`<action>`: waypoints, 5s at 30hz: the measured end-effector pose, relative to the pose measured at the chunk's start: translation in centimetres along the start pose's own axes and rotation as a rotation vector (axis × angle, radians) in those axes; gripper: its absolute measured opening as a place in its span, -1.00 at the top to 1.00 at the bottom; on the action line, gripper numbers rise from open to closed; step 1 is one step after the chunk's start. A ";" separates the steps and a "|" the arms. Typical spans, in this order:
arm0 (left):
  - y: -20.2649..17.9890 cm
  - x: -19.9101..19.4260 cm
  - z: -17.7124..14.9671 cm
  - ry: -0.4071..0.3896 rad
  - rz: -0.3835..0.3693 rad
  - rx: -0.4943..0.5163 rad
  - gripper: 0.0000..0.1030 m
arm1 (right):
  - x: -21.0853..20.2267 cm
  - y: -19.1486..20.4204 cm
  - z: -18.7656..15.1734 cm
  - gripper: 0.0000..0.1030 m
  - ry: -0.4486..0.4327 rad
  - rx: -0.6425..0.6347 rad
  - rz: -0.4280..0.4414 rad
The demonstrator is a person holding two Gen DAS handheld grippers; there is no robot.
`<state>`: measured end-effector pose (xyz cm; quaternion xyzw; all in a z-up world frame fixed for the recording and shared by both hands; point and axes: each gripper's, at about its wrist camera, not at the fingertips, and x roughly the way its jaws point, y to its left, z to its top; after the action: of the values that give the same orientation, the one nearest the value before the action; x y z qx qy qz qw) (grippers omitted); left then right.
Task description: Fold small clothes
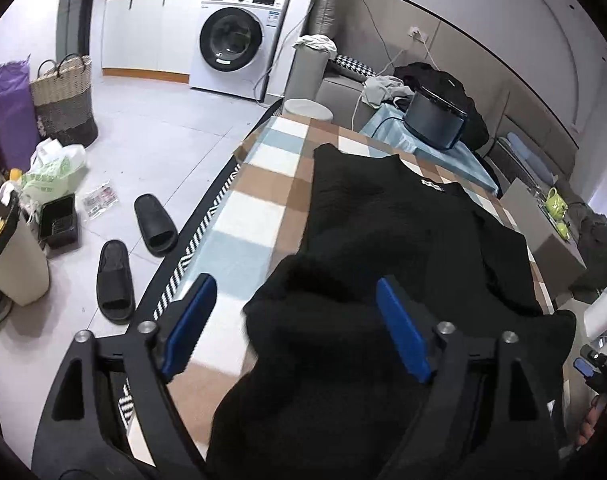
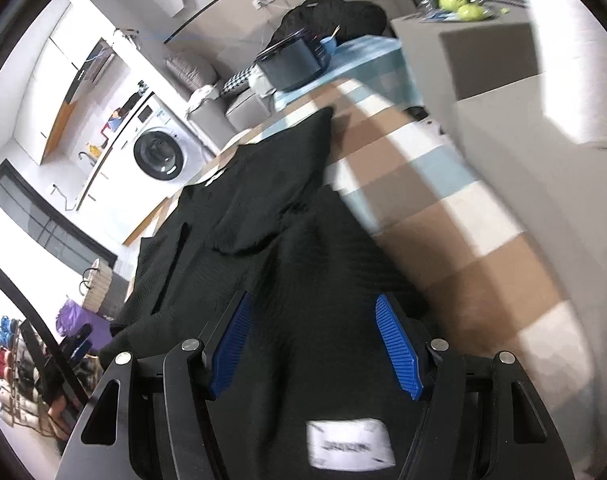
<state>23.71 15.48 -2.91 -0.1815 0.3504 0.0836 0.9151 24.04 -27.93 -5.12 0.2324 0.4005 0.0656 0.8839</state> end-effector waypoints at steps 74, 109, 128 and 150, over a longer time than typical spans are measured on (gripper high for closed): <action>2.4 7.0 0.7 0.210 -0.101 -0.029 0.64 | 7.4 -1.4 6.7 0.46 0.012 0.015 0.023; 1.9 0.2 -6.2 0.131 -0.079 0.021 0.91 | 2.9 -2.0 -0.6 0.87 -0.001 -0.207 0.171; 2.1 2.8 3.6 -0.019 -0.122 -0.046 0.94 | 2.5 0.6 6.8 0.94 -0.226 -0.102 0.128; 0.0 10.3 0.1 0.208 -0.092 0.001 -0.27 | 8.8 -1.2 4.7 -0.07 0.059 -0.038 0.112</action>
<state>31.43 15.82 -9.75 -0.2046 0.4347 0.0223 0.8767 33.36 -28.03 -8.95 0.2356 0.4114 0.1294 0.8709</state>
